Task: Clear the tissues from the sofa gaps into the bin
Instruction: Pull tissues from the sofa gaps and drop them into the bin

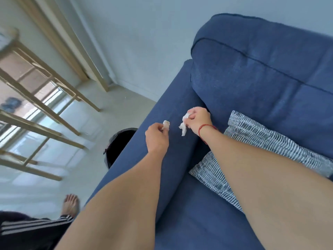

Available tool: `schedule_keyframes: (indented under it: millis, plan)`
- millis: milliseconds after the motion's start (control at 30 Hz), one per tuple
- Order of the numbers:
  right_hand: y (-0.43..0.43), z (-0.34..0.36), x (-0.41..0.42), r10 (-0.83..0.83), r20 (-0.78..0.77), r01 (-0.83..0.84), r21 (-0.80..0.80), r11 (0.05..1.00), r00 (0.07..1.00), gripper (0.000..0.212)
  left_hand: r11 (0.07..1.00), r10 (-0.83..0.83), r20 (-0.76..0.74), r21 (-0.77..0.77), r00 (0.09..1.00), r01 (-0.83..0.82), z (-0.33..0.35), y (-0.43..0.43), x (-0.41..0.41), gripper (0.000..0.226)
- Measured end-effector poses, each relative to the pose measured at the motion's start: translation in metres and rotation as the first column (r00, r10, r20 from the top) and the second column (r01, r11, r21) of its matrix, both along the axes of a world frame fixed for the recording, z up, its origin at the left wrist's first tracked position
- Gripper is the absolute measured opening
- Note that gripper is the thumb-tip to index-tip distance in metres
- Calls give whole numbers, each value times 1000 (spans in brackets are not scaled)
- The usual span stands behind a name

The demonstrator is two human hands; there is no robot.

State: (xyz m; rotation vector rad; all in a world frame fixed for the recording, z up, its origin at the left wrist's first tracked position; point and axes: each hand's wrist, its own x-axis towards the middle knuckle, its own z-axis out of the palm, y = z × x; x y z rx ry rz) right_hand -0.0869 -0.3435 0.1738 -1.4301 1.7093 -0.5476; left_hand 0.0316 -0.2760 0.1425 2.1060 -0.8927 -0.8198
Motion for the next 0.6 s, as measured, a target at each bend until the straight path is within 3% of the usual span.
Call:
schedule_keyframes:
  millis: [300, 600]
  plan:
    - [30, -20, 130, 109, 153, -120, 61, 991, 982, 14, 965, 263, -34, 26, 964, -262, -4, 29, 115, 34]
    - [15, -57, 207, 129, 59, -133, 74, 988, 990, 15, 935, 335, -14, 129, 942, -331, -42, 29, 193, 32]
